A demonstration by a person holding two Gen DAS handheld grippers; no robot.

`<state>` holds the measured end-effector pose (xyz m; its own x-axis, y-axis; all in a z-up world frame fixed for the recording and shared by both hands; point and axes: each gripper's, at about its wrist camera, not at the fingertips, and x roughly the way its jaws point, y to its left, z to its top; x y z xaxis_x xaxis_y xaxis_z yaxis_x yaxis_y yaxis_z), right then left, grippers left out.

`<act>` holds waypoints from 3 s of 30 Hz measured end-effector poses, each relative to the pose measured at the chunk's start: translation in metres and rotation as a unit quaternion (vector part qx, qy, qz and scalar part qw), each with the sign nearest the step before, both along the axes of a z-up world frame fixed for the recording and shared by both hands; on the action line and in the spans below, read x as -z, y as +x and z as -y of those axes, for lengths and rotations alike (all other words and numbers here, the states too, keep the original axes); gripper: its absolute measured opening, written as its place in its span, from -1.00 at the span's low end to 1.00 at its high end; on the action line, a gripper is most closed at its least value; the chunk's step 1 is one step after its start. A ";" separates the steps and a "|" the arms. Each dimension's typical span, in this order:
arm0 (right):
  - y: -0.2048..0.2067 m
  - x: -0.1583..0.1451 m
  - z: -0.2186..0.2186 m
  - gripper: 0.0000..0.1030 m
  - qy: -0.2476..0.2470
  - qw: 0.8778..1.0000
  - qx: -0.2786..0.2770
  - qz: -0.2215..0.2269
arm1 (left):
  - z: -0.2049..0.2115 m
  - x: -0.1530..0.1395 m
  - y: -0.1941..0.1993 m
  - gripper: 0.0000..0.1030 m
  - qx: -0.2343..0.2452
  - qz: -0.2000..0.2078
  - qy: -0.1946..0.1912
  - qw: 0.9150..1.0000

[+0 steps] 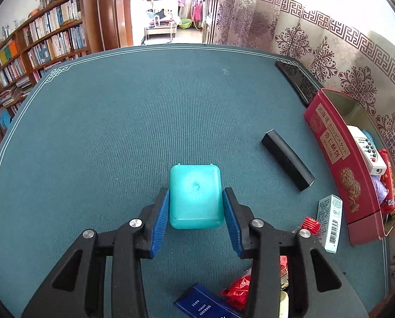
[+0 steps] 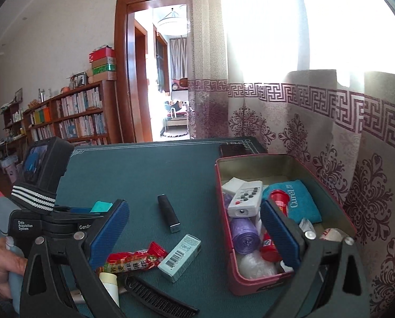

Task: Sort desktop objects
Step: 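Grasp the teal soap box with left gripper while right gripper returns to the table, then grasp the black rectangular stick on the table with the right gripper, then carry the black stick into the tin and open right gripper while left carries soap box toward tin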

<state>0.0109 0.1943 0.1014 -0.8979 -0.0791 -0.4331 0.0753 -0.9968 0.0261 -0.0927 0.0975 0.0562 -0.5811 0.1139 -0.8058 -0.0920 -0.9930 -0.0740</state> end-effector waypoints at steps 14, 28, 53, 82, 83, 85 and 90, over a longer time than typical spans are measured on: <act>-0.108 0.049 0.026 -0.06 -0.030 0.981 -0.068 0.178 | 0.033 0.001 -0.002 -0.16 -0.040 -0.006 0.030 0.999; -0.149 0.077 0.024 -0.20 -0.012 0.961 -0.014 0.275 | 0.036 0.002 -0.002 -0.16 -0.035 0.004 0.054 0.998; -0.095 0.027 0.015 -0.58 -0.105 0.980 -0.027 0.169 | 0.017 -0.001 0.008 -0.16 -0.007 0.002 0.061 0.998; -0.001 0.003 -0.143 -0.58 -0.143 0.966 0.172 0.131 | -0.032 -0.030 0.040 -0.16 0.081 -0.030 0.062 0.994; -0.004 0.005 -0.144 -0.58 -0.139 0.965 0.176 0.135 | -0.036 -0.030 0.042 -0.16 0.086 -0.030 0.060 0.994; -0.013 0.012 -0.147 -0.58 -0.135 0.964 0.179 0.145 | -0.042 -0.030 0.045 -0.16 0.093 -0.031 0.054 0.994; -0.024 0.030 -0.151 -0.58 -0.151 0.957 0.187 0.161 | -0.050 -0.030 0.051 -0.16 0.107 -0.033 0.048 0.993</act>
<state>-0.0131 0.3458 0.0711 -0.7122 0.0557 -0.6998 -0.3452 -0.8958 0.2801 -0.0419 0.1472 0.0864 -0.5867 0.3156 -0.7458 -0.3084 -0.9386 -0.1545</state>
